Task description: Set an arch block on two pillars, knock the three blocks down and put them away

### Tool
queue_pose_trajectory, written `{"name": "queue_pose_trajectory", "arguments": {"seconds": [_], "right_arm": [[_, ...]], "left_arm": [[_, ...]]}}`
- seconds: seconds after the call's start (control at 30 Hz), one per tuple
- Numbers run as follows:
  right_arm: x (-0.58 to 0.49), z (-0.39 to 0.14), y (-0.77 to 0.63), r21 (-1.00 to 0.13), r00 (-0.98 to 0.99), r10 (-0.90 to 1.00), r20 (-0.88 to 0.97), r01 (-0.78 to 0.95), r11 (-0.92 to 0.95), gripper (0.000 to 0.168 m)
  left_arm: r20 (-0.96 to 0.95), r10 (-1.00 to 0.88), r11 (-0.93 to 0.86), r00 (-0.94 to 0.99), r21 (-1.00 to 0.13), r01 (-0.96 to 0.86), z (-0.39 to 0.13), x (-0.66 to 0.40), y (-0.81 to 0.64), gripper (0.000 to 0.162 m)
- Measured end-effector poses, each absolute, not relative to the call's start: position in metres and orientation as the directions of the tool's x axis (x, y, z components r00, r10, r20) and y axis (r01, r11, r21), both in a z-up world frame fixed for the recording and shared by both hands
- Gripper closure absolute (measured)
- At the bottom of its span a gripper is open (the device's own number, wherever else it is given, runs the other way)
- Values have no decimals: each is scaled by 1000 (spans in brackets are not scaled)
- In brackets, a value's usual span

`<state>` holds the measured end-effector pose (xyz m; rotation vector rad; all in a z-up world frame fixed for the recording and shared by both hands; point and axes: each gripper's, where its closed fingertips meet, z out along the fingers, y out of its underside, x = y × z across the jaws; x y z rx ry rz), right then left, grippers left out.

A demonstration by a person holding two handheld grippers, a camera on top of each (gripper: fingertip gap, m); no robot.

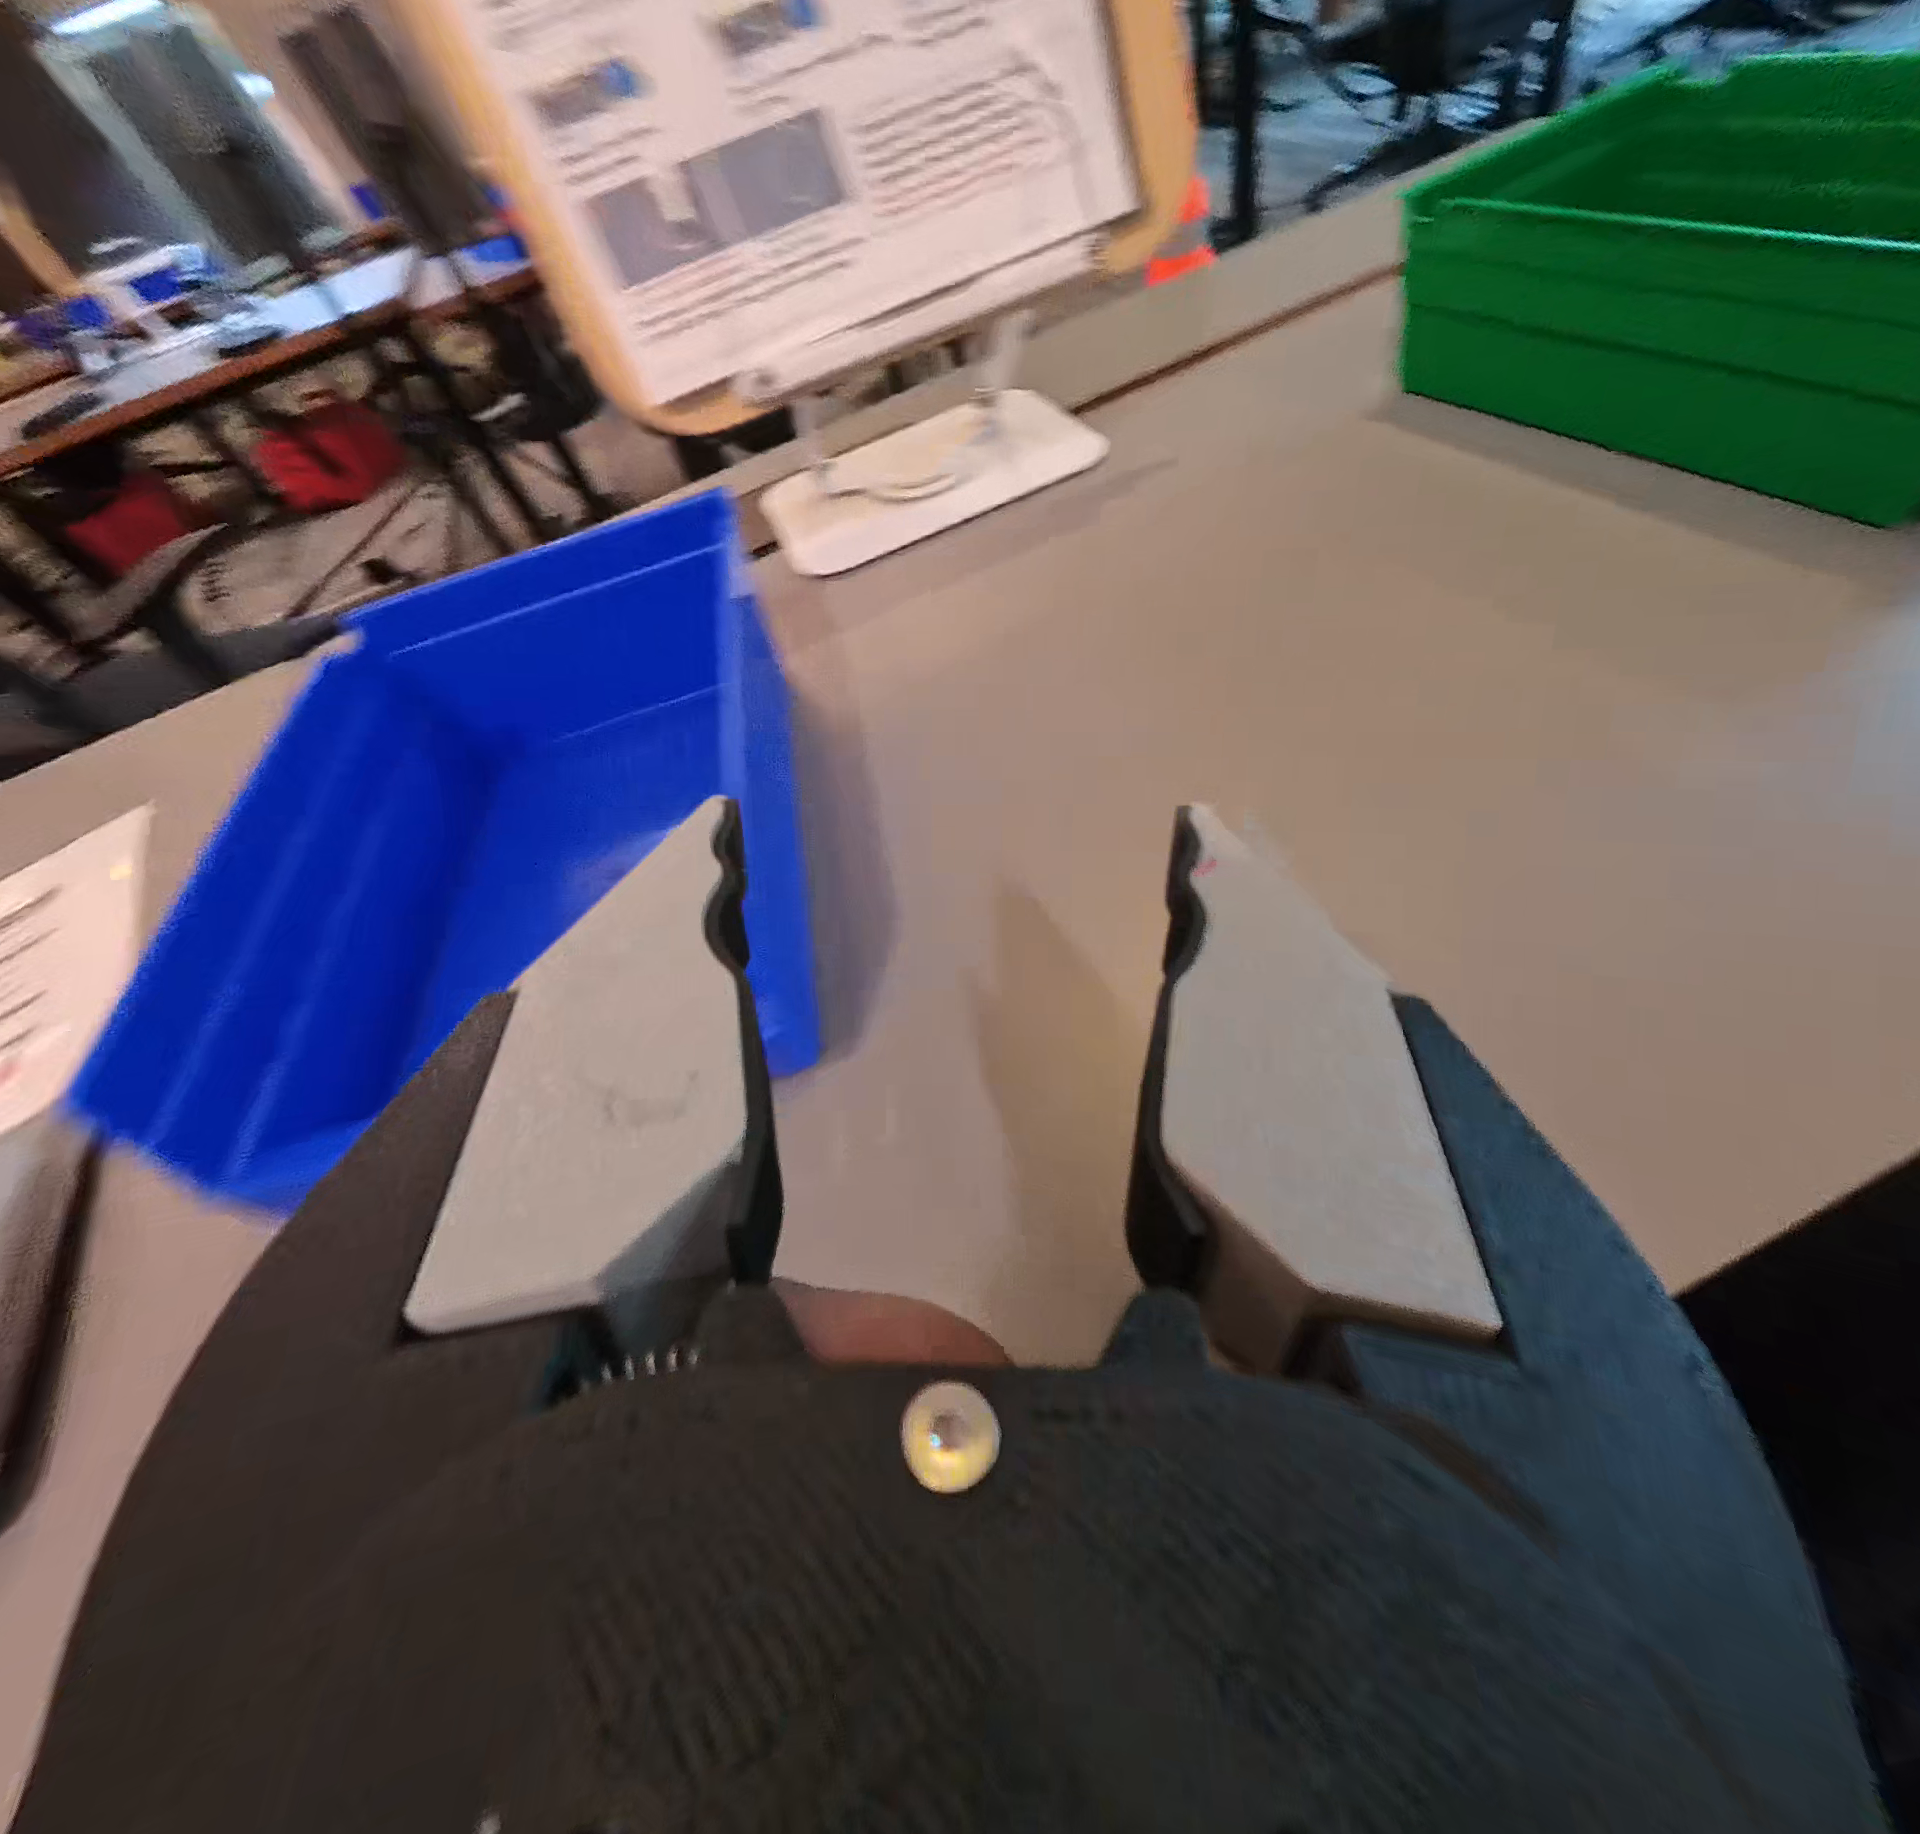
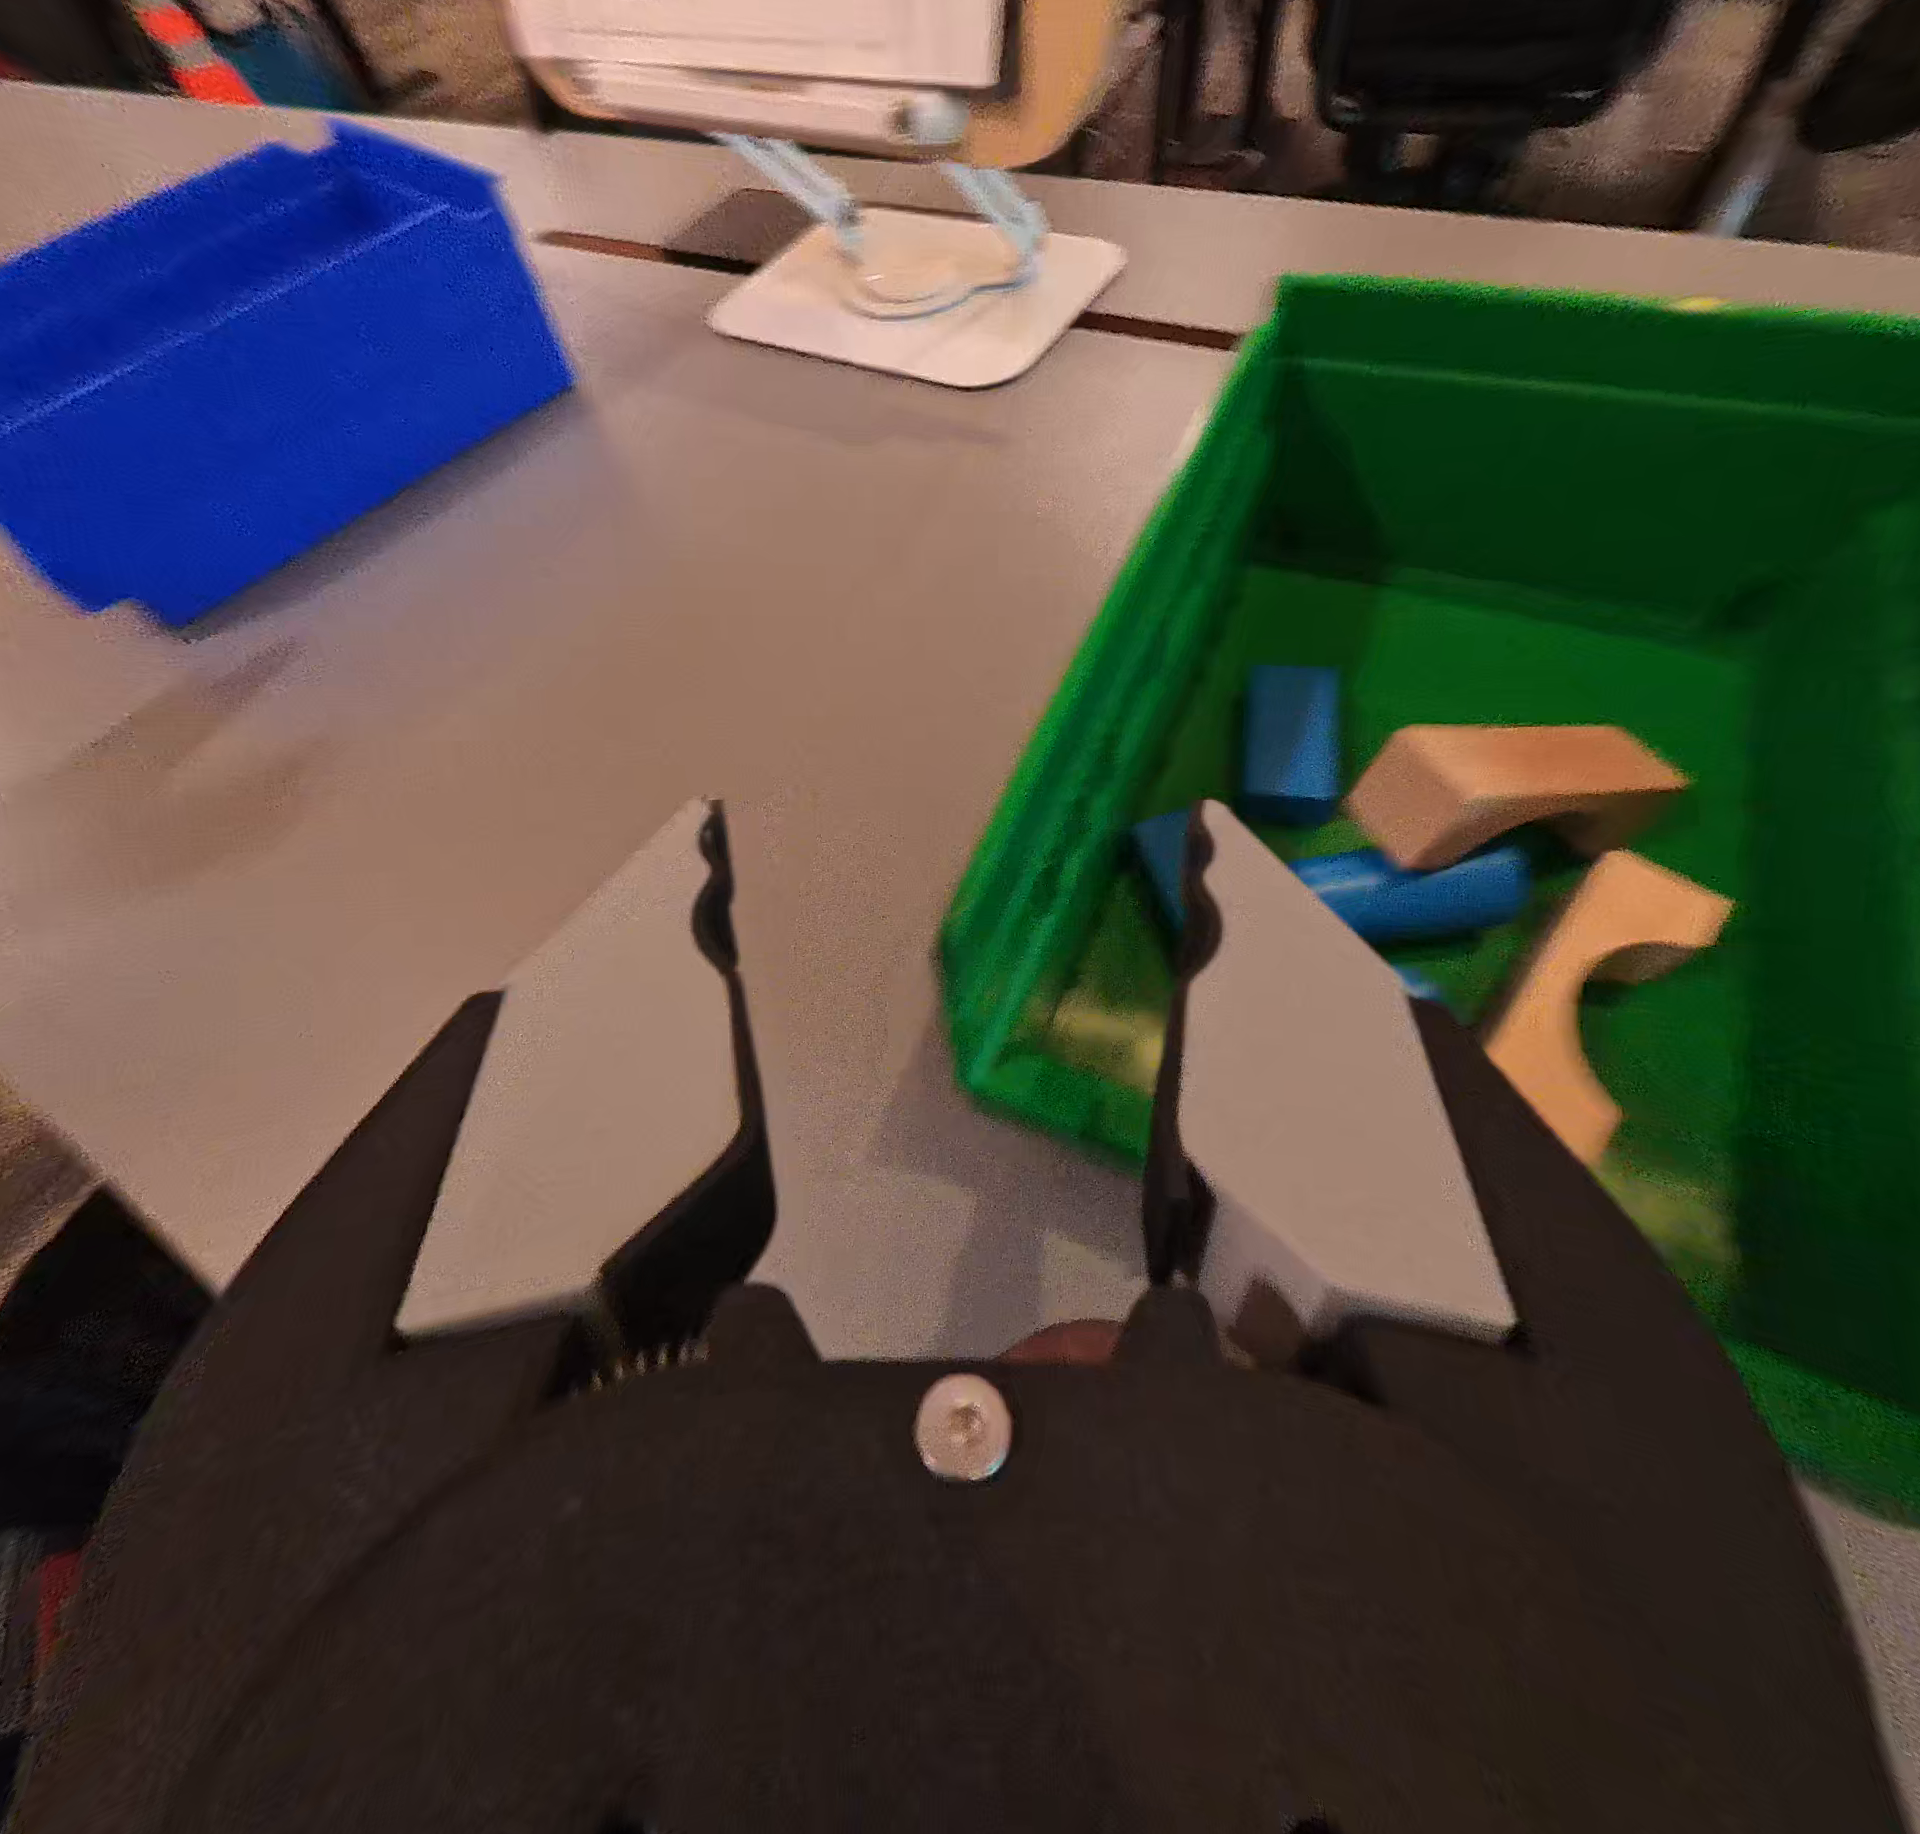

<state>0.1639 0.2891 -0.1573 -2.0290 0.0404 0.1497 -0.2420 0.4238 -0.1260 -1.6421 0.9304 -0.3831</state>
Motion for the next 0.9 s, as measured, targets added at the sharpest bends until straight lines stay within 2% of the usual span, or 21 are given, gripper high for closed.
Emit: {"name": "queue_pose_trajectory", "arguments": {"seconds": [0.03, 0.13, 0.17, 0.2, 0.23, 0.27, 0.3, 0.4, 0.47, 0.63, 0.73, 0.8, 0.9], "right_arm": [[155, -167, 284, -884, 991, 38, -128, -97, -458, 76], [150, -196, 294, -866, 997, -28, -75, -79, -494, 70], [150, -205, 302, -853, 997, -42, -61, -74, -517, 76], [149, -214, 310, -835, 999, -39, -33, -49, -548, 93], [156, -223, 316, -812, 997, -71, 26, -20, -584, 112], [172, -227, 317, -791, 981, -143, 130, 16, -612, 147], [176, -227, 318, -782, 969, -154, 192, 56, -620, 156], [160, -227, 308, -769, 962, -183, 202, 39, -639, 162], [119, -226, 304, -779, 972, -134, 195, 70, -623, 161], [-38, -225, 325, -790, 985, 40, 169, 159, -592, 155], [-136, -223, 354, -825, 993, 108, 48, 101, -556, 151], [-198, -222, 374, -837, 983, 180, 36, 128, -532, 150], [-282, -216, 413, -857, 961, 275, 16, 155, -492, 147]], "left_arm": [[-214, -711, -69, 670, -927, -369, -129, -258, 435, 84], [-191, -675, -198, 713, -883, -425, -162, -263, 474, 74], [-196, -670, -233, 716, -860, -454, -177, -257, 488, 74], [-203, -670, -260, 714, -836, -482, -192, -249, 501, 79], [-220, -668, -279, 711, -812, -513, -206, -241, 513, 99], [-253, -656, -281, 711, -793, -540, -215, -237, 524, 144], [-266, -641, -274, 720, -796, -539, -217, -235, 531, 160], [-252, -611, -268, 750, -826, -496, -206, -246, 530, 161], [-231, -594, -215, 771, -877, -429, -184, -263, 516, 161], [-239, -529, -105, 814, -934, -342, -105, -319, 472, 162], [-161, -546, -30, 822, -977, -211, -48, -350, 453, 161], [-127, -545, 4, 829, -989, -149, -8, -371, 440, 162], [-190, -515, 75, 836, -981, -177, 42, -390, 428, 162]]}}
